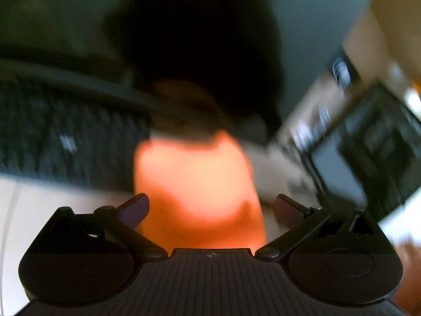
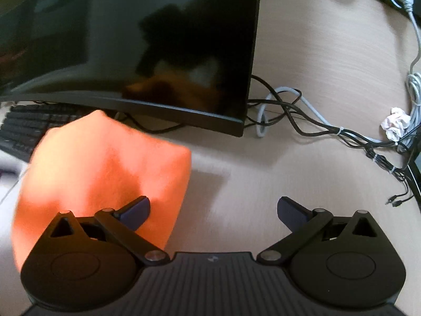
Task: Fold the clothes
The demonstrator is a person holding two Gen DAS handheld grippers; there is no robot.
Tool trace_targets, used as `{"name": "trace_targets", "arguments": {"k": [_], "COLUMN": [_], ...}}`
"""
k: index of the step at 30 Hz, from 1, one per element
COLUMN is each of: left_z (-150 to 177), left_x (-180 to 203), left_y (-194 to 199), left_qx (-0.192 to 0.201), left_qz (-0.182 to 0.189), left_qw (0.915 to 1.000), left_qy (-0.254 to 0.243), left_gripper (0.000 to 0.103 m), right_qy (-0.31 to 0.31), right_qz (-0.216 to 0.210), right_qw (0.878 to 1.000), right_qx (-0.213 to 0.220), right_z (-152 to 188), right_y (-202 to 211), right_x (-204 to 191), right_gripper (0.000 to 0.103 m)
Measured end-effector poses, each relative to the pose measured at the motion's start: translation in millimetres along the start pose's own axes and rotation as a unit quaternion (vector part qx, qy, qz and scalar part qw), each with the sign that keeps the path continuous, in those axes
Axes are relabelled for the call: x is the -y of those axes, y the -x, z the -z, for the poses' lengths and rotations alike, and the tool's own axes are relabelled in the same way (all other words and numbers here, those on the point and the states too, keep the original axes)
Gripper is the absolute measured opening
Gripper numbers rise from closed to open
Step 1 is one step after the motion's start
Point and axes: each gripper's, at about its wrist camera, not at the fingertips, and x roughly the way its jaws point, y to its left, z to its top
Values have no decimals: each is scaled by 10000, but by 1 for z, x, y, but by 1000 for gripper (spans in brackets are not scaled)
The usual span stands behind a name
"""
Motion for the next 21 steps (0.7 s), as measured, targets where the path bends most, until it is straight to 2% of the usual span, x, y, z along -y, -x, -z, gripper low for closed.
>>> {"name": "trace_targets", "arguments": {"k": [2,4,7,9,12,18,21], "left_z": [-9,-7,-2,-3,-2,2,12], "left_x": [-2,-6,-18,-19,-23,-34,-33], "left_y": [-19,-44,-57,-60,-59,-55,-54], "left_qx": [21,-211,-154,-103,-51,38,24], "left_qz": [-531,-1136,-991,-994,-996,-980,-859], "left_qw": [9986,9931,9950,9950,9949,9945,9950], "left_qy": [5,-183,-6,38,147,381,514], "left_gripper": [103,103,103,103,103,103,103], "right_qy": [71,180,379,273,174,339,500], "right_qz": [-140,-231,-272,-227,-261,-326,-278], "right_qw": [9999,9995,9987,9990,9990,9987,9978], "right_qx": [-43,-119,-196,-261,-327,-190,-335], "right_z": [2,5,8,9,8,3,9], "right_y": [14,22,27,26,23,20,10], "right_x": [-5,-12,-20,-21,-24,-33,-40], "right_gripper": [103,103,103,103,103,103,103]}}
